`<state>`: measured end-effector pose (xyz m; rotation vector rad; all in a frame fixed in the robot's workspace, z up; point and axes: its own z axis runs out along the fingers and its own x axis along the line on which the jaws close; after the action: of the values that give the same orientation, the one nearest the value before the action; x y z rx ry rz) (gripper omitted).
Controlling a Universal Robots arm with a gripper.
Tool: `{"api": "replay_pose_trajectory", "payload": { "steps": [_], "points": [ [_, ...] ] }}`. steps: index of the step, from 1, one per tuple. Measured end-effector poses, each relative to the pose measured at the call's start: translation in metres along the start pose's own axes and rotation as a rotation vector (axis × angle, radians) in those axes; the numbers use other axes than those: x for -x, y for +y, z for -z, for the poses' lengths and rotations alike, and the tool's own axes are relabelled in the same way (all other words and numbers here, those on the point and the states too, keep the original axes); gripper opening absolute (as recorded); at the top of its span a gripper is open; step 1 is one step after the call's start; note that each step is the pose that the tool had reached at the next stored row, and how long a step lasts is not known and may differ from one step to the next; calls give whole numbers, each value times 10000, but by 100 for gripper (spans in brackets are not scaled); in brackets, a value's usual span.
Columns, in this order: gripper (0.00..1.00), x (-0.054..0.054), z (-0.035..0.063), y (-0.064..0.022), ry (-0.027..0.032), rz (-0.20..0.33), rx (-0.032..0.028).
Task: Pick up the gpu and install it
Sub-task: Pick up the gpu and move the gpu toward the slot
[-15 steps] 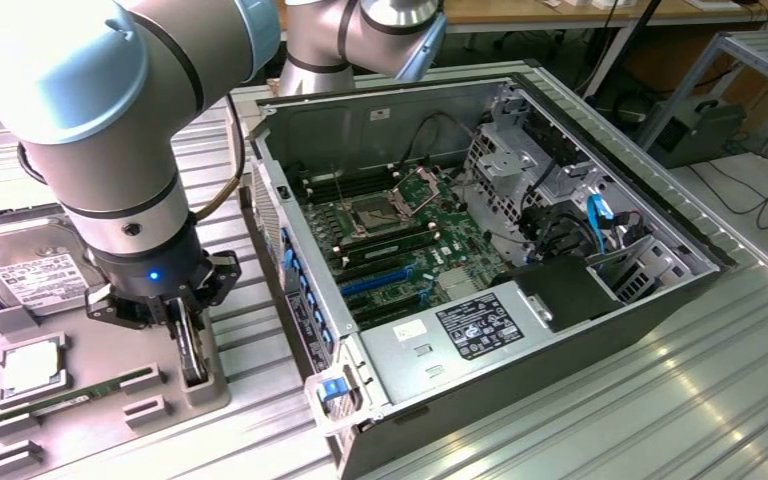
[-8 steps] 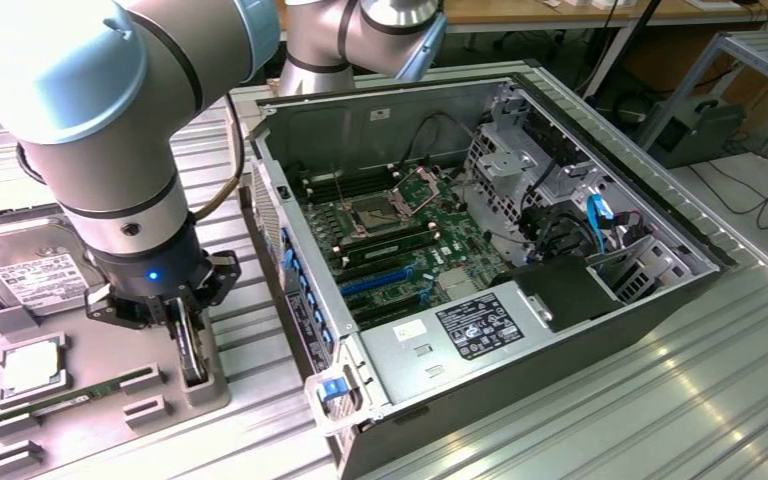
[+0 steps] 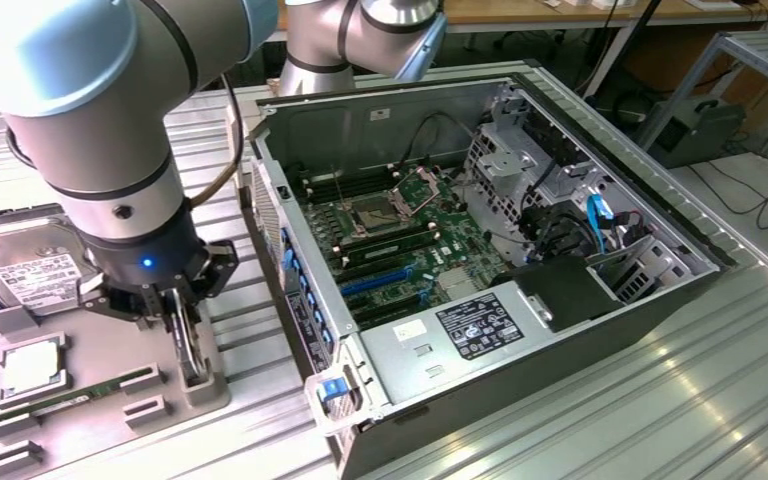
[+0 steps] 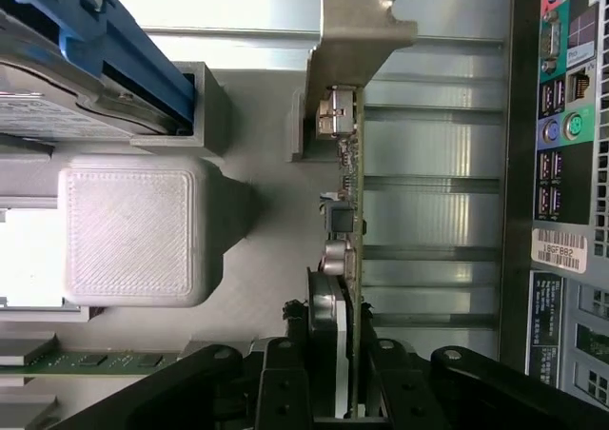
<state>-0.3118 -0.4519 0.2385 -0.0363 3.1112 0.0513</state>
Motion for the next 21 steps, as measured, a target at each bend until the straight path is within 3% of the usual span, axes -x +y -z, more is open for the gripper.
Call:
{"api": "replay_pose_trajectory", "payload": {
  "steps": [7, 8, 9, 12, 13, 21],
  "points": [
    [29, 2, 126, 4, -30, 1, -21],
    [29, 3, 134, 6, -33, 1, -72],
    [29, 3, 139, 6, -30, 5, -160],
    [29, 4, 161, 5, -29, 15, -464],
    [29, 4, 174, 5, -28, 17, -511],
    [29, 8, 316, 10, -45, 18, -529]
  ]
}}
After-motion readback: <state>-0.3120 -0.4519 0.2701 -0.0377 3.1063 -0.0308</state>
